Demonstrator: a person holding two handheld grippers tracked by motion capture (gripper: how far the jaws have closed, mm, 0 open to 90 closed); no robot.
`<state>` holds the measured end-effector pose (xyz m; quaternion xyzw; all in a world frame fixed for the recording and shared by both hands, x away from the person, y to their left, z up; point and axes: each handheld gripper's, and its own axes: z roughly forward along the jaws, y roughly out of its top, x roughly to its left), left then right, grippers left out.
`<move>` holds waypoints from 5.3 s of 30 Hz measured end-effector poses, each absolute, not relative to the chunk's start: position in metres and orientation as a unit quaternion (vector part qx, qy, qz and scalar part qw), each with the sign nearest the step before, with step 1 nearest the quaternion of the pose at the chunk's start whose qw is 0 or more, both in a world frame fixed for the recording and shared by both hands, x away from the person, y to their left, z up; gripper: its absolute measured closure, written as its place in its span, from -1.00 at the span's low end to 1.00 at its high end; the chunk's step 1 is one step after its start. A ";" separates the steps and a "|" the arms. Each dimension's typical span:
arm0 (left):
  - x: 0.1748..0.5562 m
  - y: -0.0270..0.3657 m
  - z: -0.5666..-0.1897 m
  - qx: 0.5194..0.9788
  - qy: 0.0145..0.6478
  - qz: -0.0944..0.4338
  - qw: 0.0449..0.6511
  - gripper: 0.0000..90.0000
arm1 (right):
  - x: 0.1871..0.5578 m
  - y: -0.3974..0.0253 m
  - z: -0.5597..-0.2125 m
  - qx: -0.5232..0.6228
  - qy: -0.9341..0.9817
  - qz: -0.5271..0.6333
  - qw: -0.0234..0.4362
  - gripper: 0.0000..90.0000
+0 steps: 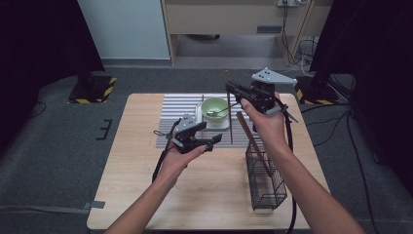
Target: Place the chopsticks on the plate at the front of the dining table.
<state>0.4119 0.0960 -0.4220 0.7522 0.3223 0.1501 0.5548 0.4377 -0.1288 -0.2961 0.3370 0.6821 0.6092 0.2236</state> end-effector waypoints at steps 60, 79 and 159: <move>0.425 0.105 -0.449 0.730 0.368 0.116 0.564 0.91 | 0.433 -0.115 -0.299 0.340 0.692 0.587 0.245 0.31; 0.438 0.136 -0.441 0.731 0.391 0.139 0.542 0.91 | 0.440 -0.195 -0.338 0.402 0.697 0.527 0.274 -0.11; 0.457 0.130 -0.446 0.729 0.438 0.214 0.480 0.91 | 0.443 -0.308 -0.563 0.593 0.696 0.315 0.255 -0.80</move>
